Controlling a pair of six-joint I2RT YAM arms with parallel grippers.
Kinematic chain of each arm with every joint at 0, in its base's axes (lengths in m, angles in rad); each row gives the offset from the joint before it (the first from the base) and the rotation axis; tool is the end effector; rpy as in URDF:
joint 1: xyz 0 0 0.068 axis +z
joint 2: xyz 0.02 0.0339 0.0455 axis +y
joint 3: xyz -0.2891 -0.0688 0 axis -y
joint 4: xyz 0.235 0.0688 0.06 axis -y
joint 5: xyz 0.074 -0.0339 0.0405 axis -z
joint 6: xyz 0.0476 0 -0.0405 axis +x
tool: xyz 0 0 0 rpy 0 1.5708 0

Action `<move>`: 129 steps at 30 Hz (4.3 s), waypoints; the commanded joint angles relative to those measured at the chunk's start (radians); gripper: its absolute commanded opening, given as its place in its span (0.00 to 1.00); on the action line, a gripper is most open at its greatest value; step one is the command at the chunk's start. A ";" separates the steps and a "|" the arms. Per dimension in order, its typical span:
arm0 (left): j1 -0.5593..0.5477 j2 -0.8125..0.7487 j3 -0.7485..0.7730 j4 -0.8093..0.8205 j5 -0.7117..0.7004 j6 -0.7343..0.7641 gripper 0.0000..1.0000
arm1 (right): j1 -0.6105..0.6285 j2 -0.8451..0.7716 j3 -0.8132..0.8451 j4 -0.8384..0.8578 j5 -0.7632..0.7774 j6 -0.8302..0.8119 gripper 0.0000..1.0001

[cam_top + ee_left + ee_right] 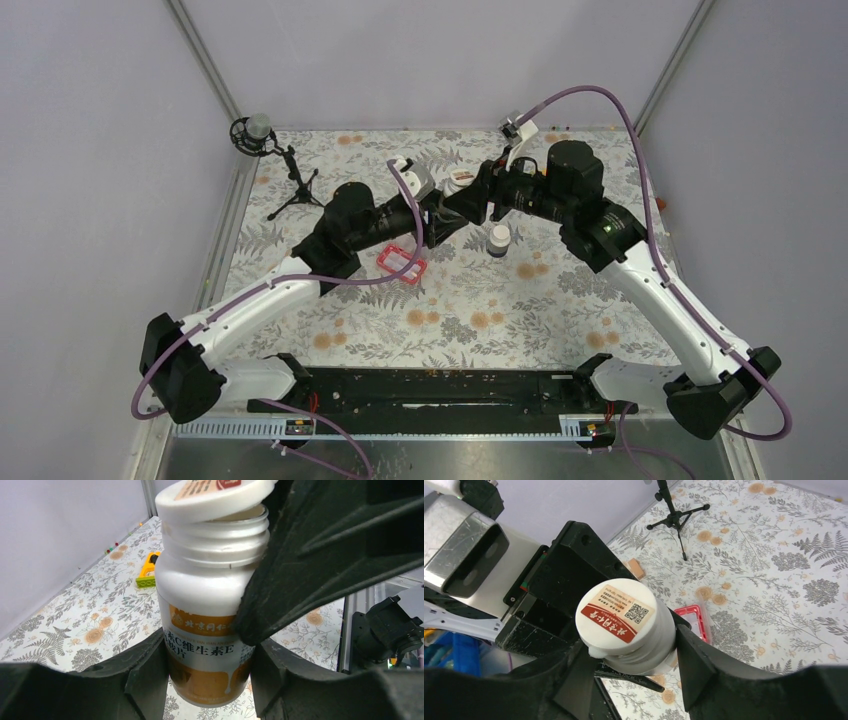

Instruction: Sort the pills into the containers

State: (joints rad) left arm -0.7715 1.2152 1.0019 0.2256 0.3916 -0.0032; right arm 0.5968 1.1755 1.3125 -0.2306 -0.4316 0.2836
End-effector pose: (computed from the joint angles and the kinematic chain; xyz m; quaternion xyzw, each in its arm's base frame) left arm 0.1879 -0.2080 0.3949 0.3867 0.5872 -0.3902 0.5945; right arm 0.1956 0.1570 0.4609 -0.2550 0.6909 0.4235 0.5275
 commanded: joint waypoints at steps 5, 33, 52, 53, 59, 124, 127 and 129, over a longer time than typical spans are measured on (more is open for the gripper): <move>0.000 -0.016 0.023 0.107 -0.033 -0.070 0.63 | 0.026 0.013 0.045 -0.074 0.137 -0.044 0.30; 0.028 -0.363 -0.226 -0.165 -0.557 -0.291 0.99 | 0.270 0.194 -0.670 0.707 0.747 0.033 0.33; 0.111 -0.264 -0.216 -0.212 -0.573 -0.375 0.99 | 0.348 0.293 -0.720 0.698 0.929 0.101 0.80; 0.111 -0.257 -0.211 -0.212 -0.567 -0.374 0.99 | 0.348 0.273 -0.685 0.608 0.928 0.105 0.84; 0.123 -0.170 -0.115 -0.271 -0.294 -0.335 0.99 | 0.347 0.115 -0.633 0.431 0.829 0.077 0.93; 0.218 0.376 -0.079 -0.230 0.131 -0.961 0.35 | -0.083 0.276 -0.472 0.166 0.085 0.561 0.39; 0.218 0.376 -0.080 -0.196 0.142 -0.967 0.38 | -0.083 0.271 -0.495 0.184 0.098 0.576 0.34; 0.218 0.375 -0.082 -0.183 0.146 -0.976 0.39 | -0.084 0.265 -0.508 0.208 0.094 0.592 0.28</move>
State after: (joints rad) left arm -0.5606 1.5879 0.8921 -0.0116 0.5011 -0.9730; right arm 0.5201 1.4429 0.8322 -0.0597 -0.3538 0.8505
